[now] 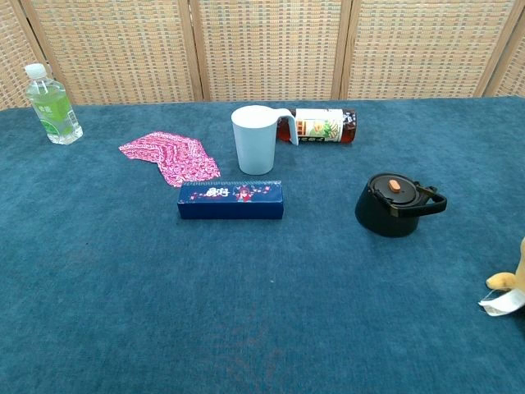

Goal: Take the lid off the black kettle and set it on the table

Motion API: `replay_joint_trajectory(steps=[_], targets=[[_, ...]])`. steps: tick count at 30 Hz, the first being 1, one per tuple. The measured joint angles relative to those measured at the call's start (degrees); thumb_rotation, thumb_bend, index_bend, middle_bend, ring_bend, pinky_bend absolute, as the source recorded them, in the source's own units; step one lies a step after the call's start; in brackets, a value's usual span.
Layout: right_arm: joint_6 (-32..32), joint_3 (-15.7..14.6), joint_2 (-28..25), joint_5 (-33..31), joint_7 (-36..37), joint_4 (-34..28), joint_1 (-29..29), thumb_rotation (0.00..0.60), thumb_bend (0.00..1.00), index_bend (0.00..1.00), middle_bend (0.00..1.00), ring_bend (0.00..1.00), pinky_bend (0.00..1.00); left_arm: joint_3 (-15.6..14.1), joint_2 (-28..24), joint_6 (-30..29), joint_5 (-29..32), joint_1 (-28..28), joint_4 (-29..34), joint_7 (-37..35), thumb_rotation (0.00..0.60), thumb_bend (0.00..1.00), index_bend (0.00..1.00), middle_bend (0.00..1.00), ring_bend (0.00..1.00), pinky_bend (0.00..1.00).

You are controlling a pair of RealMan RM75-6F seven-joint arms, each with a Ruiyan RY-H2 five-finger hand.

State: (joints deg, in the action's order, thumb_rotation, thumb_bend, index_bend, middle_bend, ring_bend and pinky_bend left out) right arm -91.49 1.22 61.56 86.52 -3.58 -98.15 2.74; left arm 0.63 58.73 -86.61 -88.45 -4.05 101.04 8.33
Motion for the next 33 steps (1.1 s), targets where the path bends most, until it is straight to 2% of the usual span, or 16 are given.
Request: replay_joint_trajectory(steps=[6, 10, 13, 15, 17, 20, 22, 26, 30, 33], targets=[[0.7, -0.3, -0.2, 1.1, -0.1, 0.0, 0.0, 0.600, 0.00, 0.00, 0.00, 0.00, 0.00, 0.1, 0.3, 0.2, 0.3, 0.0, -0.3, 0.3, 0.600, 0.07, 0.00, 0.00, 0.00, 0.00], [2.4, -0.6, -0.5, 3.0, 0.1, 0.3, 1.1, 0.600, 0.06, 0.00, 0.00, 0.00, 0.00, 0.4, 0.5, 0.2, 0.7, -0.1, -0.4, 0.6, 0.600, 0.07, 0.00, 0.00, 0.00, 0.00], [5.0, -0.7, -1.2, 4.7, -0.3, 0.4, 3.0, 0.600, 0.18, 0.00, 0.00, 0.00, 0.00, 0.5, 0.6, 0.2, 0.8, -0.2, -0.3, 1.0, 0.600, 0.07, 0.00, 0.00, 0.00, 0.00], [7.7, -0.7, -1.9, 6.3, -0.4, 0.0, 5.1, 0.600, 0.33, 0.00, 0.00, 0.00, 0.00, 0.6, 0.7, 0.2, 0.9, -0.2, -0.2, 1.2, 0.600, 0.07, 0.00, 0.00, 0.00, 0.00], [10.6, -0.6, -2.7, 7.8, -0.2, -0.6, 7.3, 0.600, 0.52, 0.00, 0.00, 0.00, 0.00, 0.6, 0.8, 0.4, 1.1, -0.2, -0.2, 1.5, 0.600, 0.07, 0.00, 0.00, 0.00, 0.00], [16.3, -0.5, -4.1, 10.5, -0.1, -1.8, 11.7, 0.600, 0.69, 0.00, 0.00, 0.00, 0.00, 0.8, 0.9, 0.8, 1.6, -0.4, -0.3, 1.7, 0.600, 0.07, 0.00, 0.00, 0.00, 0.00], [20.9, -0.3, -4.7, 12.2, -0.6, -2.6, 15.0, 0.600, 0.77, 0.00, 0.00, 0.00, 0.00, 1.0, 1.0, 1.2, 2.3, -0.6, -0.5, 1.8, 0.600, 0.07, 0.00, 0.00, 0.00, 0.00], [30.8, 0.8, -4.8, 14.0, -4.1, -4.0, 21.9, 0.600, 0.86, 0.00, 0.00, 0.00, 0.00, 1.5, 1.2, 2.3, 3.9, -1.0, -0.9, 1.7, 0.600, 0.07, 0.00, 0.00, 0.00, 0.00], [39.2, 2.2, -3.6, 14.1, -10.7, -5.1, 28.3, 0.600, 0.88, 0.00, 0.00, 0.00, 0.00, 1.7, 1.2, 2.8, 4.5, -1.3, -1.1, 1.4, 0.600, 0.07, 0.00, 0.00, 0.00, 0.00], [42.2, 3.2, -1.7, 13.8, -15.8, -5.1, 30.6, 0.600, 0.89, 0.00, 0.00, 0.00, 0.00, 1.8, 1.2, 3.1, 4.8, -1.4, -1.3, 1.3, 0.600, 0.07, 0.00, 0.00, 0.00, 0.00]])
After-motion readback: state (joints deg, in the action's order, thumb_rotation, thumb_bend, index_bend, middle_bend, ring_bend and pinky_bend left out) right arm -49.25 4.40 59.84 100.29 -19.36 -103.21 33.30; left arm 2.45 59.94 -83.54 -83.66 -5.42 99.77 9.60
